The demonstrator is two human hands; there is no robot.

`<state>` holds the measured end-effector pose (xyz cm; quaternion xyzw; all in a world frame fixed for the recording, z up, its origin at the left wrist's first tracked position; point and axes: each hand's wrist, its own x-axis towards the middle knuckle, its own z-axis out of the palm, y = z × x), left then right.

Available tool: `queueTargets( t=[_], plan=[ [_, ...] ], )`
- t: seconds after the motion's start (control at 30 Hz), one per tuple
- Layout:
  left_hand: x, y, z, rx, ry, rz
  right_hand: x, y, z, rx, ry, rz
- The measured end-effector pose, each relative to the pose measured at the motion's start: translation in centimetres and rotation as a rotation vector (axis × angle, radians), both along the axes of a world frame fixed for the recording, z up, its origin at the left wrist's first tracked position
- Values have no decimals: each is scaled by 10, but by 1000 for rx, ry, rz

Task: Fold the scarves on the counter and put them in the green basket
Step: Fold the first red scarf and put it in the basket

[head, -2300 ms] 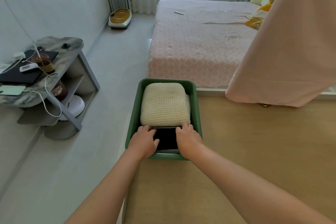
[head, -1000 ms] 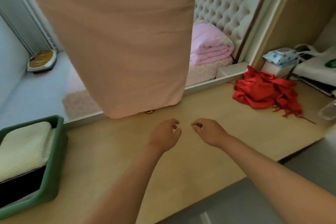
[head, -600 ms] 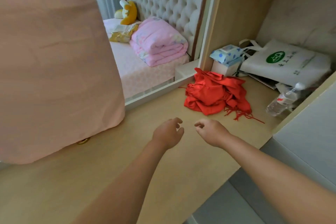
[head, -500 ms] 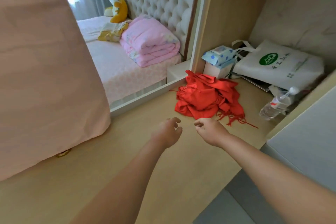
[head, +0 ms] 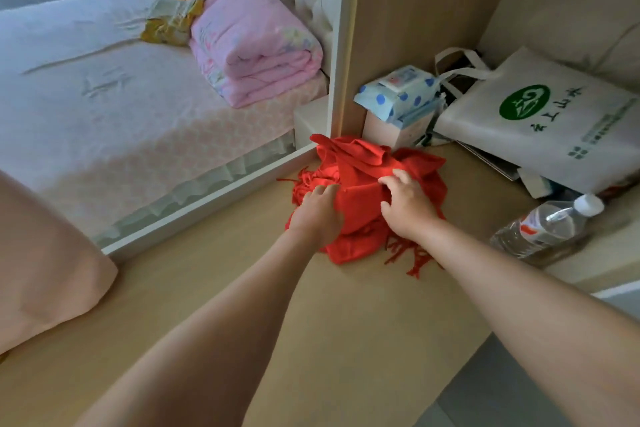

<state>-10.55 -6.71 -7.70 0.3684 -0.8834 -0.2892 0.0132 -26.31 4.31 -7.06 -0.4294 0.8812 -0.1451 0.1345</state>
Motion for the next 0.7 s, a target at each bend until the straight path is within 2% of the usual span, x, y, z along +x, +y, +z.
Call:
queueTargets(
  t=[0.1, 0.23, 0.33, 0.4, 0.53, 0.63, 0.7],
  plan=[
    [-31, -8, -5, -51, -11, -20, -27, -11, -9, 37, 0, -12],
    [-55, -14, -16, 2, -223, -104, -57, -19, -28, 142, -99, -15],
    [-56, -12, -26, -11, -282, -110, -64, -19, -41, 68, -69, -15],
    [-53, -10, -28, -93, -198, -57, -60, -19, -41, -36, -40, 3],
    [-47, -3, -15, -294, 182, 71, -45, -18, -22, -200, -5, 68],
    [-40, 0, 2, -425, 172, -31, -29, -12, 1, -317, -97, 174],
    [-32, 0, 13, -421, 218, -65, -12, -7, 18, -386, -204, 232]
  ],
)
